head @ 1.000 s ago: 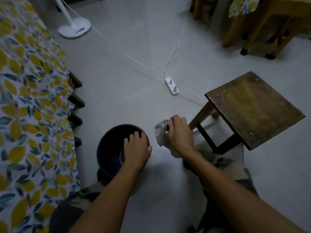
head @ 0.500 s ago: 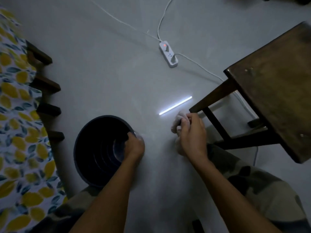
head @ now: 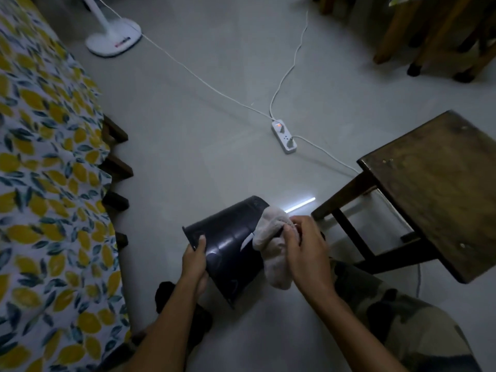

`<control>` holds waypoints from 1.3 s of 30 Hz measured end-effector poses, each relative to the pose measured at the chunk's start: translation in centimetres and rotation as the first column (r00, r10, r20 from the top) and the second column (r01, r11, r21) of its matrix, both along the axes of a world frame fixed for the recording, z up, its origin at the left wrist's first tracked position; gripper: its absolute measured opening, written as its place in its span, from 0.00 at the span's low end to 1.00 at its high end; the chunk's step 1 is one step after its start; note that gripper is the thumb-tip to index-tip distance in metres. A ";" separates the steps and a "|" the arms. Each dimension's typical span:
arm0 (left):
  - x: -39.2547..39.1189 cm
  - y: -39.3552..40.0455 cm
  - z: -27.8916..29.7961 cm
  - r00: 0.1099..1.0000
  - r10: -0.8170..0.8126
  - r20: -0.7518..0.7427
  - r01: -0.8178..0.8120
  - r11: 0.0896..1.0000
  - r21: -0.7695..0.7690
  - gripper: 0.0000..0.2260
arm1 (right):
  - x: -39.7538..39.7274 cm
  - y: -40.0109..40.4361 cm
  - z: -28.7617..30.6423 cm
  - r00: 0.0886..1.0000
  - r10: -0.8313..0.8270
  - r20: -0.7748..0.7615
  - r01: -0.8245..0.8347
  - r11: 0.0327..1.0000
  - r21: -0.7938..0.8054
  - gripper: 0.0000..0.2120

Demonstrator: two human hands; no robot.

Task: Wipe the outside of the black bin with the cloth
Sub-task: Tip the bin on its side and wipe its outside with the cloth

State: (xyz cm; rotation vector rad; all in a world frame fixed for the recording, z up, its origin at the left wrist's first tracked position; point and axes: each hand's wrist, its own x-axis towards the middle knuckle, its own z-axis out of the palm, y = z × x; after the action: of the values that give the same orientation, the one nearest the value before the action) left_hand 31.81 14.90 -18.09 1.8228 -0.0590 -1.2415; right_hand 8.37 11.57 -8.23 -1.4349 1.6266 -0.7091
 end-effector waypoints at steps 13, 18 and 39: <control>3.1 -1.7 -7.4 0.644 -0.522 0.560 0.423 0.852 0.308 0.38 | 2.8 -0.7 -5.4 0.992 0.018 -0.126 -0.015 1.000 0.025 0.03; 5.0 -2.4 -6.5 -0.321 -0.687 0.652 0.701 0.291 0.651 0.56 | 5.4 1.0 -7.5 0.992 0.080 -0.097 -0.081 0.997 0.001 0.04; 4.6 -4.3 -9.5 -0.450 -0.828 0.335 0.643 -0.039 0.765 0.75 | 6.4 0.3 -24.6 0.711 0.147 -0.688 -0.196 0.980 0.006 0.28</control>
State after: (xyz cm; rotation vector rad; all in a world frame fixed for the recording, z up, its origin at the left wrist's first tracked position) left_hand 36.42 10.64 -27.59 2.3373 -2.5467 -0.8792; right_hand 14.73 11.85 -32.85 -2.0266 1.9785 -0.0967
